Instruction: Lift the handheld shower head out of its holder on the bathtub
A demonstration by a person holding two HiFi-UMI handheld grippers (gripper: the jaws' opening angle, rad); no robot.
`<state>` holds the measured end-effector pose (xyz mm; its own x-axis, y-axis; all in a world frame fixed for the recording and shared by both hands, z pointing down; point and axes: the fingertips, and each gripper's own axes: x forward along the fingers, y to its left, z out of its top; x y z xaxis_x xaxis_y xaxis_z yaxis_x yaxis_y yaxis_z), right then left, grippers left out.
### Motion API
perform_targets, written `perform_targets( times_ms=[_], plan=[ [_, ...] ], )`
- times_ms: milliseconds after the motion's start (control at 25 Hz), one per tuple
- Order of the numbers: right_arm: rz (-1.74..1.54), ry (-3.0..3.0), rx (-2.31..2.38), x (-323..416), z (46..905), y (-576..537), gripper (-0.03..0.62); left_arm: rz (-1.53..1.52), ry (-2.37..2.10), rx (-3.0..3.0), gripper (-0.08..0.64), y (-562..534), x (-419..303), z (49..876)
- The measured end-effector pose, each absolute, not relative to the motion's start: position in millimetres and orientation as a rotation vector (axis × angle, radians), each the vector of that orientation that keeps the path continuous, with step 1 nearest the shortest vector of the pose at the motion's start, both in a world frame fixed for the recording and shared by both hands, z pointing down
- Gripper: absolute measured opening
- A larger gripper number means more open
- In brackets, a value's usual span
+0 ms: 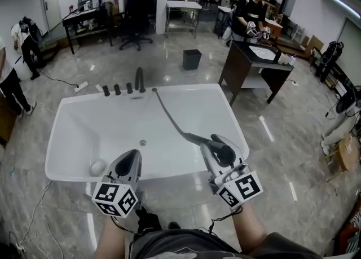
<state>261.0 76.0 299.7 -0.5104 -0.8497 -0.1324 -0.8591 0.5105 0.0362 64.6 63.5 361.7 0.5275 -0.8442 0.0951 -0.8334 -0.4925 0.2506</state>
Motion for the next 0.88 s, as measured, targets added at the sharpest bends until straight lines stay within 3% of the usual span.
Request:
perform_targets(
  times_ms=[880],
  plan=[
    [0.015,2.615,-1.574,277,322,77,0.141,-0.042,-1.424,2.5,0.026,80,67,363]
  ],
)
